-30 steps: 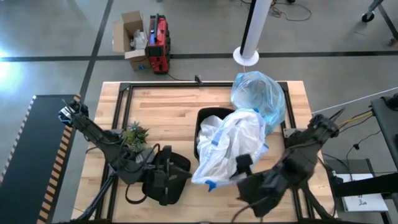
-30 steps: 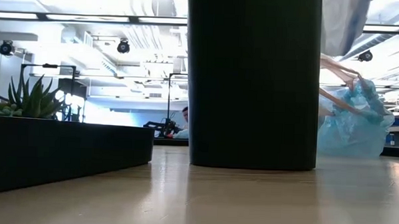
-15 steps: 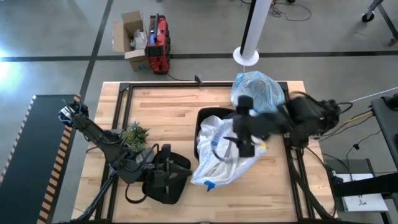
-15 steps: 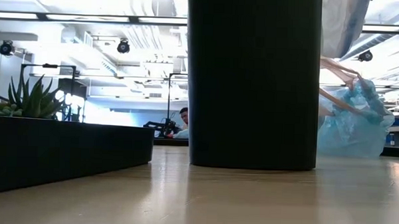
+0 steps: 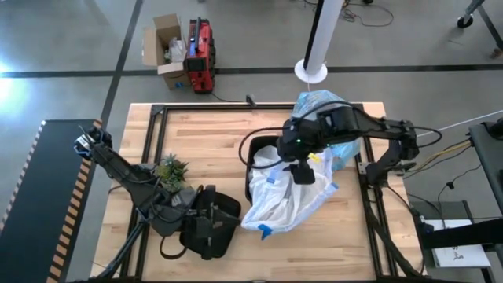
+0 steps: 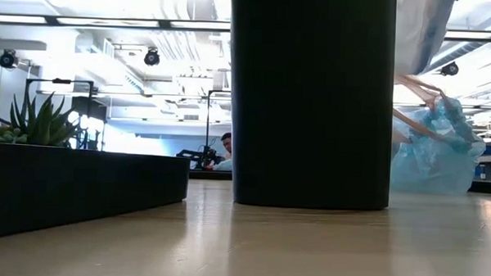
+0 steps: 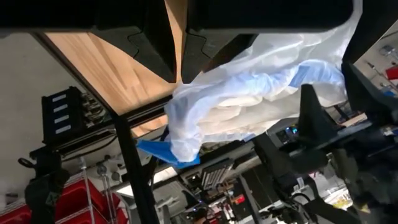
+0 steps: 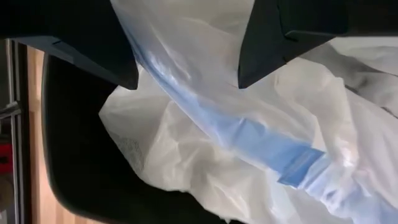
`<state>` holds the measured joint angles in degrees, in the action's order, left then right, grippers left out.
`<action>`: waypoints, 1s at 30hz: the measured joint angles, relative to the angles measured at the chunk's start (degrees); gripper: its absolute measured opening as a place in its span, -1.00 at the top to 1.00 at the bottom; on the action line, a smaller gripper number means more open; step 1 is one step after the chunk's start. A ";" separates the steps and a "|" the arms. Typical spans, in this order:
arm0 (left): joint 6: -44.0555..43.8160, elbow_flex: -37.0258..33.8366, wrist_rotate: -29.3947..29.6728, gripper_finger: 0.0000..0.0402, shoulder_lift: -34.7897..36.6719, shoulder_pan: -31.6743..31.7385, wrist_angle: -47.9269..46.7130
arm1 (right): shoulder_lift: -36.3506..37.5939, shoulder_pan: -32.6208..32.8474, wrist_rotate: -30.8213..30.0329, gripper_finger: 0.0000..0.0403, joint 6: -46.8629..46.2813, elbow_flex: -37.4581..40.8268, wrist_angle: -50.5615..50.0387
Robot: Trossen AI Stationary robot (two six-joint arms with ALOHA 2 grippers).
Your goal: Place trash/remove bag and relplace
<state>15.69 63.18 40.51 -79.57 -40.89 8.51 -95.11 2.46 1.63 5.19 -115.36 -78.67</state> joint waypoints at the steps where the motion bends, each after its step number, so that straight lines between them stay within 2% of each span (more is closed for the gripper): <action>1: 0.21 0.00 -0.02 0.95 0.00 -0.02 -0.04 | 0.00 -0.10 0.00 -0.23 0.47 0.30 0.25; 5: 0.29 -0.01 -0.07 0.95 0.00 -0.06 -0.02 | 0.00 -0.07 0.04 0.03 2.62 1.04 1.94; 10: 3.44 -0.01 1.00 0.95 0.00 -0.74 0.00 | 0.08 -0.16 -0.27 0.53 5.28 0.33 4.43; 13: 5.44 -0.01 4.17 0.95 0.16 -1.31 0.00 | 0.11 -0.13 -4.99 0.88 8.62 0.05 7.61; 14: 5.82 -0.01 5.20 0.95 0.34 -1.40 0.01 | 0.11 -0.09 -7.60 0.94 9.89 -0.16 8.44; 17: 6.27 0.00 6.80 0.95 0.86 -1.44 0.07 | 0.13 -0.56 -18.67 0.92 11.04 -0.39 12.83; 20: 6.34 0.00 6.96 0.95 0.94 -1.46 0.04 | 0.18 -2.78 -24.68 0.93 11.87 -0.39 14.32; 26: 8.44 0.00 7.19 0.95 1.14 -1.46 0.65 | -0.30 -9.24 -25.21 0.99 5.84 0.92 14.71; 30: 14.75 0.00 11.25 0.95 1.18 -1.24 8.04 | -0.35 -12.40 -20.62 0.95 2.07 3.16 14.68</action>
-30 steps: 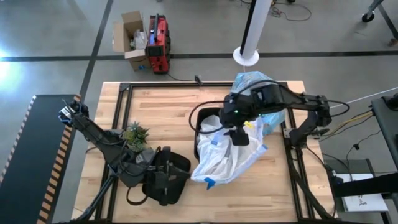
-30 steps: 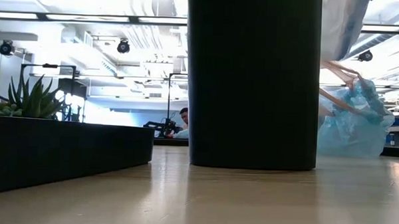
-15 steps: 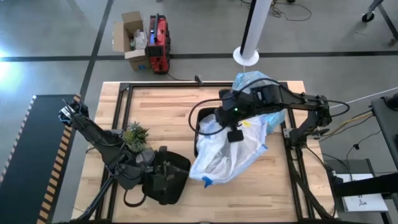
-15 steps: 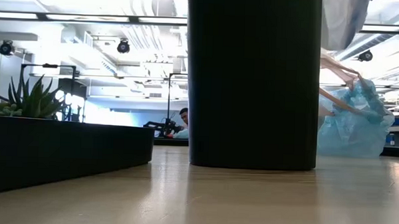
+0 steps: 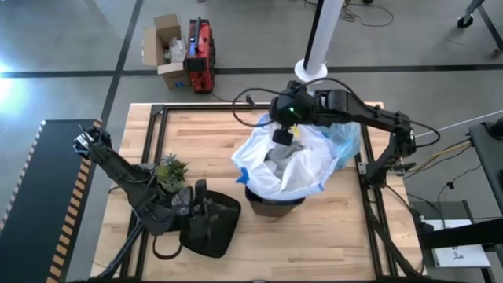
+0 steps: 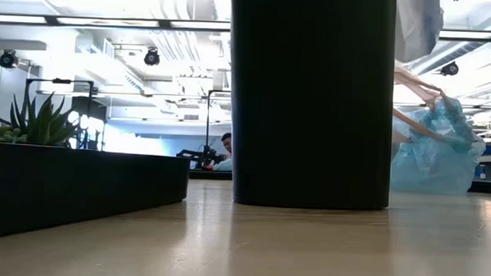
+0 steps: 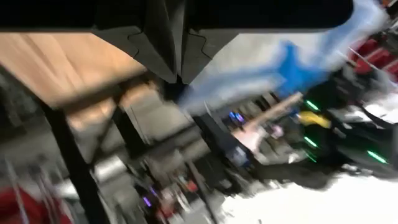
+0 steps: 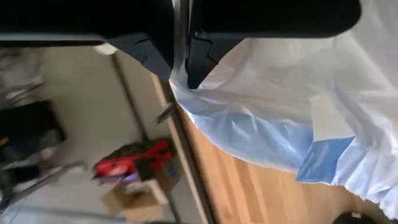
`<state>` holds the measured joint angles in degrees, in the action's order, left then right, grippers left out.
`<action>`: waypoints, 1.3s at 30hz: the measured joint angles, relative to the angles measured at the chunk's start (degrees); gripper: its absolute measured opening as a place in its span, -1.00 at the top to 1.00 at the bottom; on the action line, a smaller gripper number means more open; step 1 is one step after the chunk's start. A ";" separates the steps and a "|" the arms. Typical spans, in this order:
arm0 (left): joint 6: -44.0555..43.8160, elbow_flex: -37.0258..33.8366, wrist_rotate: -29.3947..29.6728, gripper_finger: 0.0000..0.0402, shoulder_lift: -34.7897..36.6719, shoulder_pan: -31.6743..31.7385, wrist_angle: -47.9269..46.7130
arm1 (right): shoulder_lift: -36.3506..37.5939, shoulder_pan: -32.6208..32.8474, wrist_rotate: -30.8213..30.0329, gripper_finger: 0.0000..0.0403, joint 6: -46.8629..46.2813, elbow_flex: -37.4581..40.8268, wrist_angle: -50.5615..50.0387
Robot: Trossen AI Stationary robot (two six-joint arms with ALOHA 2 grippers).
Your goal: Place trash/remove bag and relplace
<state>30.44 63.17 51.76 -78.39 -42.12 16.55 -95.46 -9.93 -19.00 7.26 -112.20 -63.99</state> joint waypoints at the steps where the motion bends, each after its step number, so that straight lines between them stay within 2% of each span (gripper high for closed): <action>1: 1.34 -0.02 0.09 0.95 0.00 0.63 3.26 | 0.00 -0.52 1.38 0.94 -0.54 0.44 0.03; 4: 3.64 0.29 -2.09 0.95 0.13 4.40 10.94 | 0.00 -1.23 3.08 0.89 -1.19 1.66 0.51; 6: 3.51 1.84 -3.55 0.95 0.12 7.59 10.56 | 0.00 -1.23 3.14 0.85 -0.86 2.68 1.65; 8: 2.10 4.25 -6.42 0.95 0.10 10.85 7.12 | -0.01 -1.23 3.15 0.79 -0.64 3.24 2.14; 11: -5.56 9.25 -17.70 0.95 -0.58 15.80 -3.67 | 0.00 -1.24 3.08 0.68 -0.63 3.43 2.16; 13: -11.72 12.57 -22.78 0.95 -1.82 18.40 -10.90 | 0.00 -1.36 3.01 0.61 -0.36 3.15 1.48; 15: -15.30 14.94 -22.19 0.95 -2.65 19.29 -17.45 | -0.02 -1.36 2.98 0.55 -0.23 2.46 0.21; 19: -18.07 16.79 -15.21 0.95 -2.89 18.96 -27.11 | 0.11 -1.62 2.96 0.44 0.62 0.54 -2.60; 24: -25.74 14.89 -13.86 0.95 -2.36 17.96 -36.68 | 0.20 -2.76 2.95 0.33 0.83 -0.74 -6.06; 29: -30.71 10.36 -13.27 0.95 -2.42 17.54 -36.65 | 0.20 -4.53 4.00 0.22 0.18 -0.33 -7.67; 33: -31.04 8.78 -12.09 0.95 -1.87 15.88 -35.90 | 0.15 -5.83 4.61 0.14 -0.71 -0.06 -8.79; 39: -30.49 8.31 -13.37 0.95 -1.38 12.95 -34.14 | 0.44 -6.53 5.73 0.05 -0.42 -0.11 -10.76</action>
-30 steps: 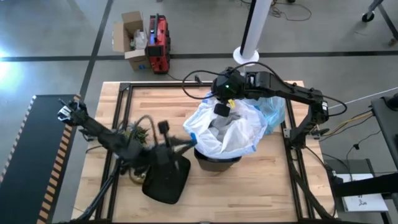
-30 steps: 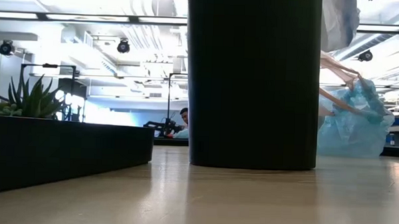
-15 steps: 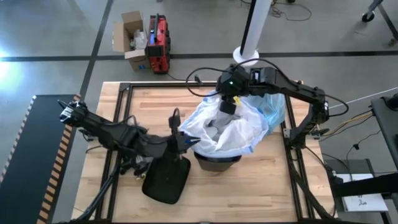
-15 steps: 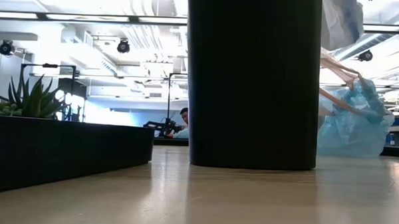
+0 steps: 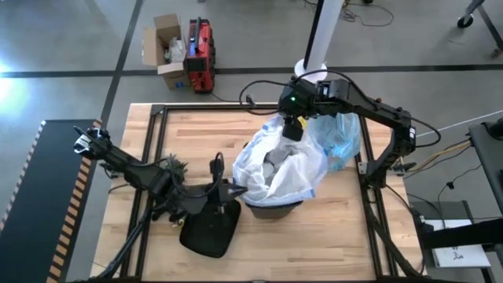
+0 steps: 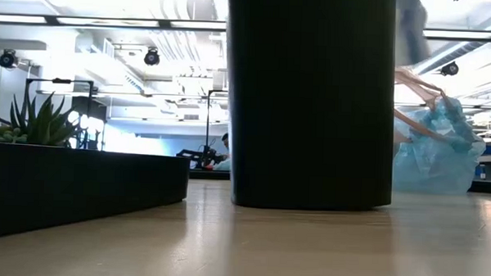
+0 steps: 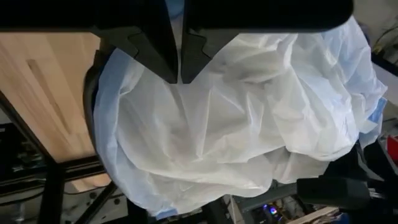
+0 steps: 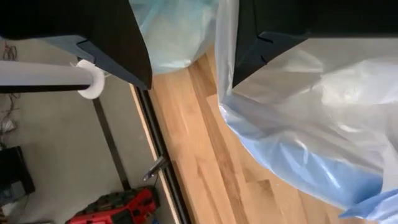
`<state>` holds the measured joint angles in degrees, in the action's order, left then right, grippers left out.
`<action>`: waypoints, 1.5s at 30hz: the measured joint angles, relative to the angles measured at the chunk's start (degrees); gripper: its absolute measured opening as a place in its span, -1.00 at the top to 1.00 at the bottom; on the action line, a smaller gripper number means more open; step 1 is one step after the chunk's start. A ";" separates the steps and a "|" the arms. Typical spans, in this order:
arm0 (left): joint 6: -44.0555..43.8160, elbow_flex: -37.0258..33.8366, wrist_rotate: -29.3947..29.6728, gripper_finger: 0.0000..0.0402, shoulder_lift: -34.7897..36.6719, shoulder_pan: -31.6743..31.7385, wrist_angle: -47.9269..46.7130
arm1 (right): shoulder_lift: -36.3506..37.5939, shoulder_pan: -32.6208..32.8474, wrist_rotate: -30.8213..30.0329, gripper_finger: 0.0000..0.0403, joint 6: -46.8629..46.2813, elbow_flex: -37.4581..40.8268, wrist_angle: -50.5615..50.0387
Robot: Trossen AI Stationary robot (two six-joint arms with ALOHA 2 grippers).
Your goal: Place trash/remove bag and relplace
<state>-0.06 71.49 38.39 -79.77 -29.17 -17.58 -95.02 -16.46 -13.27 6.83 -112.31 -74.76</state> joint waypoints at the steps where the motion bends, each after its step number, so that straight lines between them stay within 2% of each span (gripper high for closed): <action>1: 0.00 -0.19 0.00 0.95 0.06 -0.28 0.13 | 0.08 -0.07 0.23 0.04 0.06 -0.09 -0.34; 7: 1.76 -1.43 0.23 0.95 0.15 -2.75 2.83 | 1.10 -0.44 0.67 -0.07 0.15 -0.37 -1.10; 12: 8.78 0.00 -0.43 0.95 -0.11 -4.98 7.94 | 1.16 -0.51 9.87 -0.16 -0.86 0.88 1.46; 16: 9.96 0.48 -0.03 0.95 0.02 -6.07 8.45 | 1.14 -0.42 15.12 -0.24 -0.51 3.82 4.94; 18: 10.10 0.48 2.99 0.95 -0.04 -6.66 7.44 | 1.07 -0.44 14.89 -0.30 0.16 4.13 6.09; 22: 10.29 0.68 14.52 0.95 1.01 -6.95 2.72 | 1.75 -0.46 16.64 -0.42 0.83 3.96 11.21; 27: 8.00 0.68 15.08 0.95 5.88 -6.76 1.46 | 3.06 -0.32 26.89 -0.54 1.33 3.90 19.53; 30: 7.73 -0.52 15.80 0.95 9.89 -6.48 1.01 | 3.17 -0.24 27.87 -0.53 1.50 3.87 23.22; 35: 3.83 -3.92 16.55 0.95 15.49 -2.13 0.21 | 2.55 0.55 28.43 -0.47 2.21 3.87 26.12; 37: 0.68 -5.49 13.85 0.95 17.24 0.77 0.13 | 2.02 1.15 28.53 -0.45 2.21 3.87 26.91; 41: -9.48 -7.57 -1.24 0.92 18.52 7.96 -0.53 | 1.53 2.22 28.48 -0.42 2.26 3.87 27.49; 45: -12.61 -7.75 -5.63 0.75 17.52 12.90 -4.06 | 1.65 2.65 28.29 -0.45 2.21 3.87 27.49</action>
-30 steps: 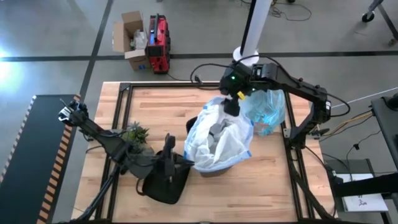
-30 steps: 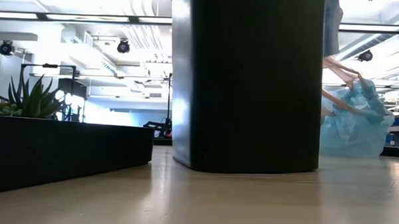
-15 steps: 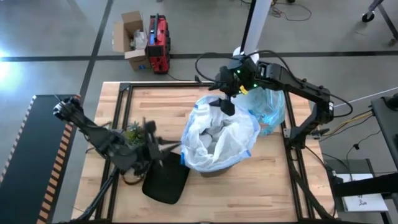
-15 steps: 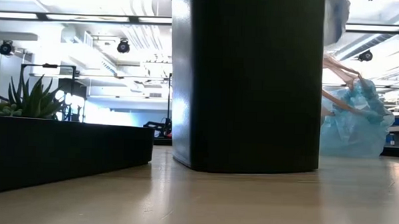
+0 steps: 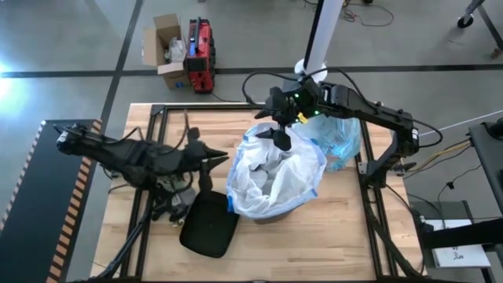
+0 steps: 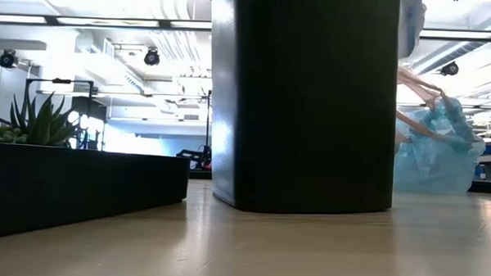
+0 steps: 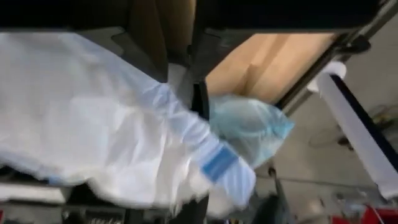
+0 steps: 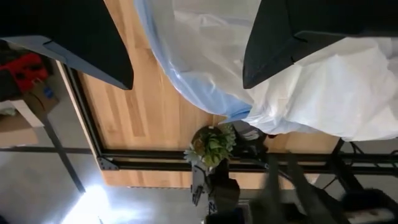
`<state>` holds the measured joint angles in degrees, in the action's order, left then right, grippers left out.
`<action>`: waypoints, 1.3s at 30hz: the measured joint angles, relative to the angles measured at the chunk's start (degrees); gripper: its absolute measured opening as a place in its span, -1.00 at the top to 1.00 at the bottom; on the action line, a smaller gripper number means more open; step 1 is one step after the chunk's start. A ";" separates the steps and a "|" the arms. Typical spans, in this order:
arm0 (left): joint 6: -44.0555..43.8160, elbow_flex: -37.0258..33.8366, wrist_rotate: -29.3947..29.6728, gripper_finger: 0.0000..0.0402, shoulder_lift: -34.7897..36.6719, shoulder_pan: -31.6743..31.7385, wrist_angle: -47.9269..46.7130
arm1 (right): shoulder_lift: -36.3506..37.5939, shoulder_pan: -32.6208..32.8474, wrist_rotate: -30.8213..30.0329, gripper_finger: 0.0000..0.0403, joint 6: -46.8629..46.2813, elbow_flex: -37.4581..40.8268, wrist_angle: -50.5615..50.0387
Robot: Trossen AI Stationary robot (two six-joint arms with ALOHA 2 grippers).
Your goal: Place trash/remove bag and relplace
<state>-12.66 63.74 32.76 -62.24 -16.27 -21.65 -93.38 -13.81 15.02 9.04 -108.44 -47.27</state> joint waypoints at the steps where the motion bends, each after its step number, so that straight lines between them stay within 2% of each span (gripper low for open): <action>1: -0.11 0.01 -1.33 0.69 -0.47 0.90 -0.43 | 0.09 0.08 -0.02 -0.46 0.00 0.00 -0.08; 7: 0.76 -0.01 -12.11 0.35 -1.86 1.95 5.09 | 0.71 0.06 -0.52 -0.52 0.02 0.00 -1.02; 12: 1.07 0.03 -12.25 0.14 -1.84 2.08 6.24 | 0.71 0.19 -2.24 -0.49 0.52 0.00 -3.70; 16: 1.18 0.03 -12.49 0.06 -1.79 2.01 8.10 | 0.71 0.49 -3.30 -0.45 0.52 0.00 -5.04; 28: 2.57 0.05 -12.87 0.13 -7.14 3.03 13.28 | 1.20 2.97 -4.01 -0.48 0.55 0.02 -4.76; 39: 0.27 0.07 -12.76 0.24 -7.55 3.25 16.78 | 4.87 7.79 -6.26 -0.44 0.28 0.00 -6.11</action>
<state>-12.39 63.81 20.01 -69.79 -13.02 -4.87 -88.50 -6.02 8.77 9.32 -108.44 -53.38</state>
